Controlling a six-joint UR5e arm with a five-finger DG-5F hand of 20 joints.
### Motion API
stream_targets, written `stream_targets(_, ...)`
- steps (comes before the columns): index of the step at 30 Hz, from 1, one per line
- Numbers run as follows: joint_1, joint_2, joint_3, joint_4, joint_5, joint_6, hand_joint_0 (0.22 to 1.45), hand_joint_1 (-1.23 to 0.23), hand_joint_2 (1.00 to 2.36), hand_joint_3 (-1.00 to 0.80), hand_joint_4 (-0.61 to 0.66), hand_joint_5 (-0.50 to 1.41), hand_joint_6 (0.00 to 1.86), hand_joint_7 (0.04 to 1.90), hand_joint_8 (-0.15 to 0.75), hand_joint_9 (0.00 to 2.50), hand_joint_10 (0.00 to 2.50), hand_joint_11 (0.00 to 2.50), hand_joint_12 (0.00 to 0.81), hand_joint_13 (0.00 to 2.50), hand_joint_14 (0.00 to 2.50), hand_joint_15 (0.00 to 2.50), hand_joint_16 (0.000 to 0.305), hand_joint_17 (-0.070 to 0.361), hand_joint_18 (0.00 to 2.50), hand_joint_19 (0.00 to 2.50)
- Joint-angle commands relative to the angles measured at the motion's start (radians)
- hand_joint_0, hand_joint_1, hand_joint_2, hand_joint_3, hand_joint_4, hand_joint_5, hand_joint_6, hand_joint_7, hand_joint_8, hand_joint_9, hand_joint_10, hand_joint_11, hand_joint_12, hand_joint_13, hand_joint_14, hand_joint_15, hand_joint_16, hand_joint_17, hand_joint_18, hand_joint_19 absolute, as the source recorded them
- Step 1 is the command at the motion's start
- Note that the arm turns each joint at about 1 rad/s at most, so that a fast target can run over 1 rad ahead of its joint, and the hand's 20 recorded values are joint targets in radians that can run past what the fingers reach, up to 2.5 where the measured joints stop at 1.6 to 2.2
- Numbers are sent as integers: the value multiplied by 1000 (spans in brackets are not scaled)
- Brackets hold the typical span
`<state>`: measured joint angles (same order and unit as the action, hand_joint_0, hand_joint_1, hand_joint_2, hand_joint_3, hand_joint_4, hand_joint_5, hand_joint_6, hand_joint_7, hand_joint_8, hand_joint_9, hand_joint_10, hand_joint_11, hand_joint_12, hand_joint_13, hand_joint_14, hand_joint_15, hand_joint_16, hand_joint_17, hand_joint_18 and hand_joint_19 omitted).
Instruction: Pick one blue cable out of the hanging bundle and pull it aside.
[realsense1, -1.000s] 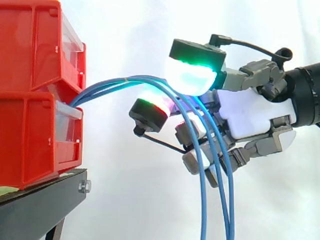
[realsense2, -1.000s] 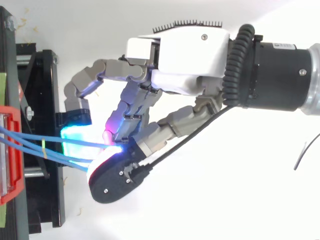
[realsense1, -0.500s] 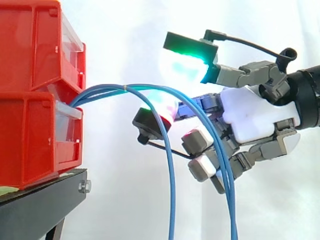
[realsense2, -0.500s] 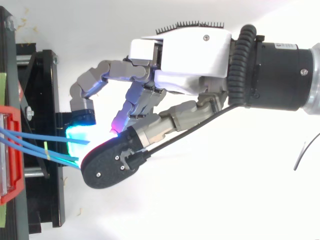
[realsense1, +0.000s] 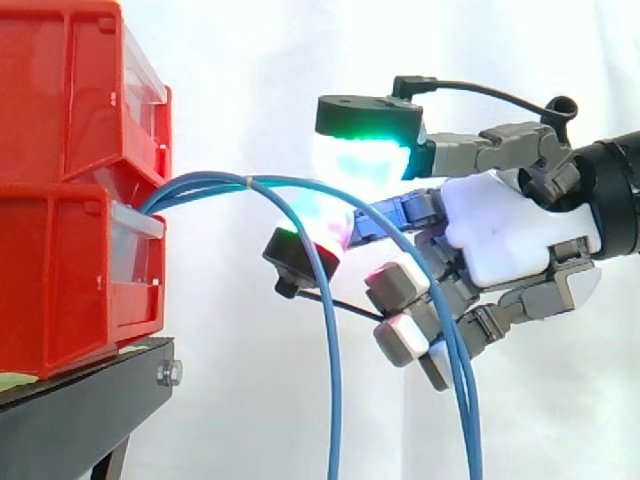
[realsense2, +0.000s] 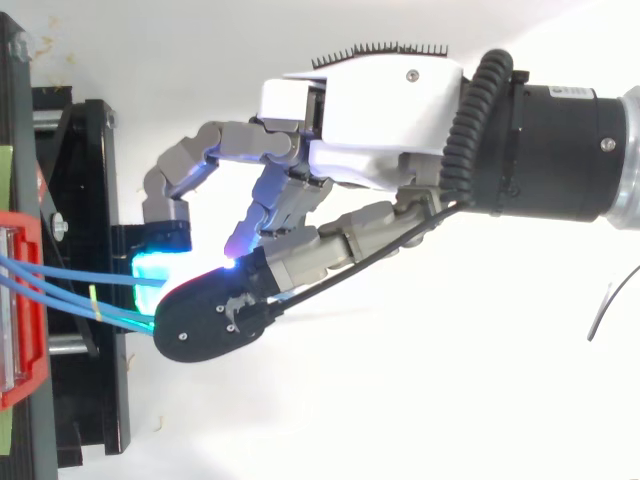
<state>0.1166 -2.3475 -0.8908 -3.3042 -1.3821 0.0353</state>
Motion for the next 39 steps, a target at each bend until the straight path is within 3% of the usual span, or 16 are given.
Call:
stream_targets(1,0,1,0,0,0,0,554,-762,1009,-52,-50,-140,899,940,349,1093,10,864,399,1009,20,683,65,147,1004,561)
stream_targets(16,0,1,1,0,0,-2,553,-698,1011,57,-122,-116,904,1022,344,1140,13,836,415,1019,17,662,69,155,1026,532)
stream_targets(22,2,33,3,-23,8,-28,472,-635,1389,-5,-141,-99,903,1068,336,1136,8,786,434,992,17,638,73,164,999,501)
stream_targets(27,5,54,3,-66,15,-89,438,-588,1555,-19,-160,-89,899,1092,331,1108,12,753,439,951,15,614,75,168,938,485)
stream_targets(32,11,68,3,-140,60,-183,425,-571,1624,-29,-159,-85,896,1106,334,1087,11,731,444,931,16,603,75,170,915,475)
stream_targets(39,12,66,3,-160,77,-196,418,-585,1651,-33,-149,-83,896,1109,342,1077,8,743,450,924,14,596,76,172,914,464)
